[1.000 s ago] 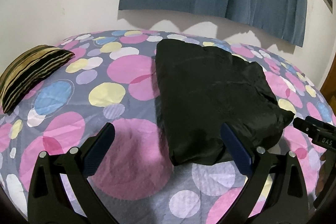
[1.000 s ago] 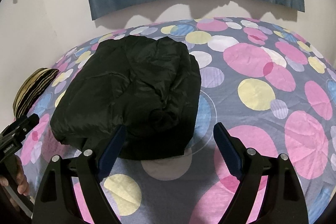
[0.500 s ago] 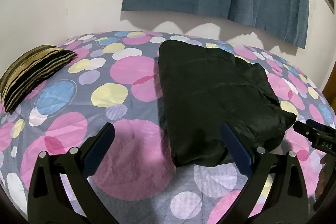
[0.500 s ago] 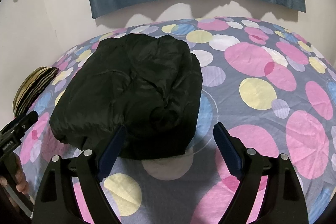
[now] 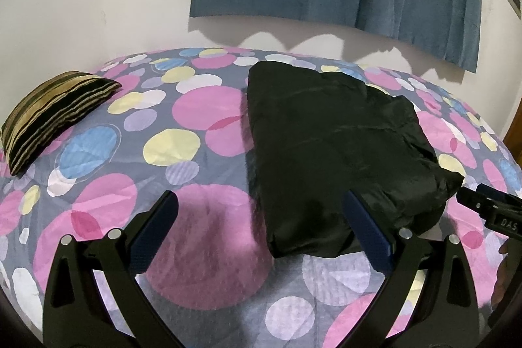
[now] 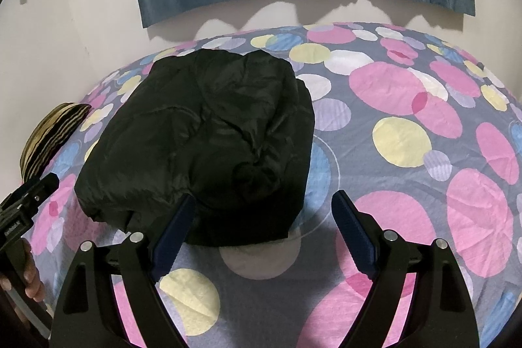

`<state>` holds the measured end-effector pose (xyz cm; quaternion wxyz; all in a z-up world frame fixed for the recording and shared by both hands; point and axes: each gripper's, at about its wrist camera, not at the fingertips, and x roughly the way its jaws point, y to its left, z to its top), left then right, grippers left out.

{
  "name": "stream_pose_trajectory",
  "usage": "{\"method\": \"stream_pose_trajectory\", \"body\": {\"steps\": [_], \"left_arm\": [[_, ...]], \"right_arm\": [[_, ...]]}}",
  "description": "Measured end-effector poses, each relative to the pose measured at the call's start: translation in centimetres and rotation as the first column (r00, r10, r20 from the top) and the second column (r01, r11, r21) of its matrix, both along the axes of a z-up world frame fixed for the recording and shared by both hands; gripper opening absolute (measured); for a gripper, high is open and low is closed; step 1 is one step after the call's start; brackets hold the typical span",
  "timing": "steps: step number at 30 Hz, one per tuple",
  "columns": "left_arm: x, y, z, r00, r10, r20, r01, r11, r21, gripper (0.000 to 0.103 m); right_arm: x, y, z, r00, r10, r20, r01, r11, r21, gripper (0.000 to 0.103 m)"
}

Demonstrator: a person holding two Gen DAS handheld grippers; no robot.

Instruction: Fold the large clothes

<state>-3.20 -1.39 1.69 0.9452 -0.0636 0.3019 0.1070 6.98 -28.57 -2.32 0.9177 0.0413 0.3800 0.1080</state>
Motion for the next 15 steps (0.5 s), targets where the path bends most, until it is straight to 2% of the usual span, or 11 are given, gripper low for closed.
{"method": "stream_pose_trajectory", "body": {"steps": [11, 15], "left_arm": [[-0.01, -0.18, 0.38, 1.0, -0.01, 0.023, 0.01, 1.0, 0.02, 0.101], [-0.01, -0.14, 0.04, 1.0, 0.009, -0.008, -0.009, 1.0, 0.027, 0.101]], "right_arm": [[0.1, 0.03, -0.21, 1.0, 0.0, -0.005, 0.0, 1.0, 0.003, 0.084], [0.14, 0.14, -0.3, 1.0, 0.003, -0.009, -0.003, 1.0, 0.001, 0.084]]}}
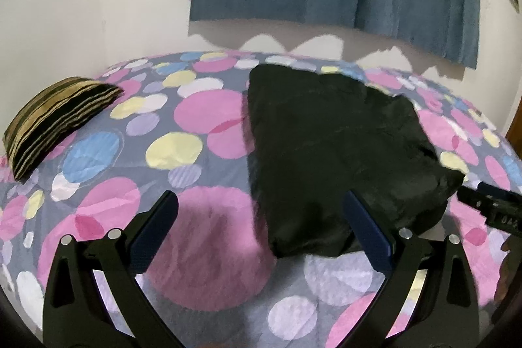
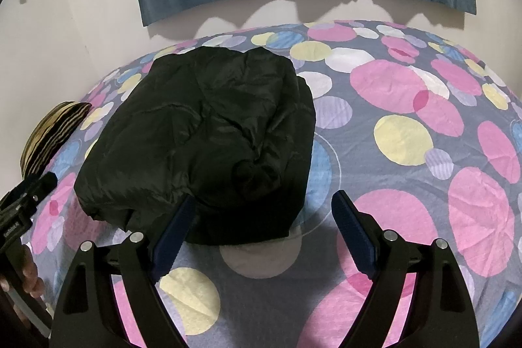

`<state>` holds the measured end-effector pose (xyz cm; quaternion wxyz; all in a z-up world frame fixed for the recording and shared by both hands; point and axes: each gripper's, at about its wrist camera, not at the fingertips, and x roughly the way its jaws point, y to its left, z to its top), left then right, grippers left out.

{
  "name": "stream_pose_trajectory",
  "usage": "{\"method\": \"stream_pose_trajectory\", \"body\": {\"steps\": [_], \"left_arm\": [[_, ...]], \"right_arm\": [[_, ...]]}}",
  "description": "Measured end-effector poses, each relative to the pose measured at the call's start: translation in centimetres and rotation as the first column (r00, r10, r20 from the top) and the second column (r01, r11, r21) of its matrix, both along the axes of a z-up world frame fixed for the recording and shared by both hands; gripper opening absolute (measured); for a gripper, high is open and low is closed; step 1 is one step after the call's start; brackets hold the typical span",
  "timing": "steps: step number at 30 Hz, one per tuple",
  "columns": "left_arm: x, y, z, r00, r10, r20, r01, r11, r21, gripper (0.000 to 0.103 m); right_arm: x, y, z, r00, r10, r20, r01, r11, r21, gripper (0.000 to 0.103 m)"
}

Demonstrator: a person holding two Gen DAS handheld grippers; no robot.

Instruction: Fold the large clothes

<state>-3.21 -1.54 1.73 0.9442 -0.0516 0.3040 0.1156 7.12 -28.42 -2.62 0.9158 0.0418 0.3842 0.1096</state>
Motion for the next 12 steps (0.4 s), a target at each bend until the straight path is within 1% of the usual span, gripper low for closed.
{"method": "stream_pose_trajectory", "body": {"steps": [4, 6, 8, 10, 12], "left_arm": [[-0.2, 0.4, 0.0, 0.999, -0.015, 0.032, 0.015, 1.0, -0.019, 0.101], [-0.1, 1.2, 0.0, 0.999, 0.024, 0.029, -0.023, 0.999, -0.022, 0.101], [0.2, 2.4, -0.1, 0.998, 0.052, 0.018, -0.051, 0.998, -0.04, 0.101], [0.6, 4.1, -0.5, 0.997, 0.083, 0.004, -0.082, 0.995, -0.057, 0.101], [0.8, 6.1, -1.0, 0.991, 0.134, -0.011, -0.134, 0.989, -0.057, 0.101]], "right_arm": [[0.0, 0.0, 0.0, 1.0, 0.005, 0.0, -0.005, 1.0, 0.0, 0.085], [-0.1, -0.2, 0.3, 1.0, 0.001, 0.007, -0.001, 1.0, -0.002, 0.084], [0.0, -0.8, 0.5, 1.0, -0.008, 0.011, 0.007, 1.0, 0.004, 0.085], [0.2, -1.9, 0.5, 1.0, -0.024, 0.012, 0.024, 1.0, 0.0, 0.085], [0.5, -3.4, 0.3, 0.999, -0.048, 0.009, 0.048, 0.999, -0.014, 0.085]]}}
